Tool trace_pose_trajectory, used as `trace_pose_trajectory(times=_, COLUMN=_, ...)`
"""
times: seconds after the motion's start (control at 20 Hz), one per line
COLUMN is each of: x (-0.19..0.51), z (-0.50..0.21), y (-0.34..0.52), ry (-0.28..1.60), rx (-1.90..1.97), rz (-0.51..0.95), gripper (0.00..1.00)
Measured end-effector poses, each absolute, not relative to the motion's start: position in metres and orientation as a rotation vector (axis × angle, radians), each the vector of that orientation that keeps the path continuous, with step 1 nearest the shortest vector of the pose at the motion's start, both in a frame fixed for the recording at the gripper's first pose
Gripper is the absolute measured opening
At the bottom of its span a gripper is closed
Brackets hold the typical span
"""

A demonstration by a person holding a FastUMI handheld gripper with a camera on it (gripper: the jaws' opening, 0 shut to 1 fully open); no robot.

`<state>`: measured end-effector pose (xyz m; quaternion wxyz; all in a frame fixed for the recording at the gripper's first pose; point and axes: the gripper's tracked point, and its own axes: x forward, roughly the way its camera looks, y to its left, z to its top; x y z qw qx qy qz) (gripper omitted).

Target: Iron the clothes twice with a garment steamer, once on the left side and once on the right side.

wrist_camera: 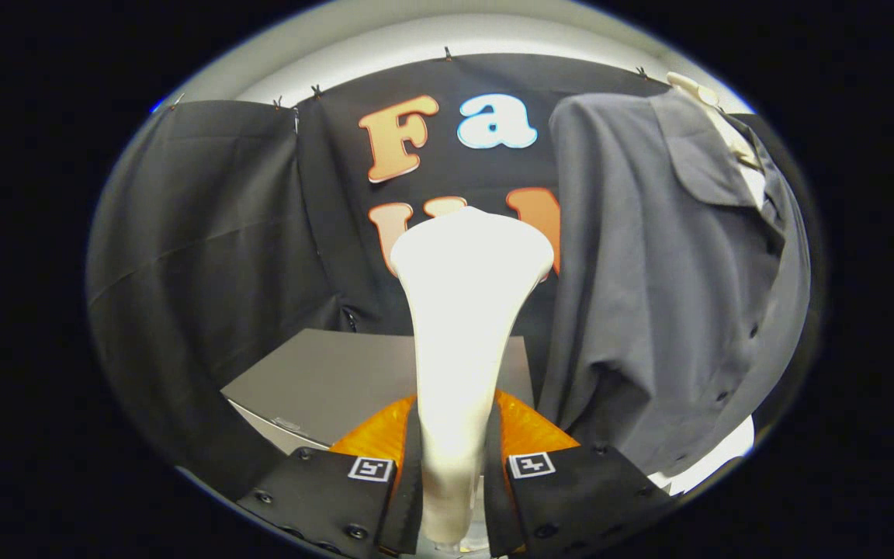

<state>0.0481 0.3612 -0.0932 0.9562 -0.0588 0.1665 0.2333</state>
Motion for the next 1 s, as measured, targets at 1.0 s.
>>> trace_pose_trajectory(times=1.0, x=0.065, z=-0.016, y=0.197, ry=0.178, rx=-0.082, rz=0.271, gripper=0.4)
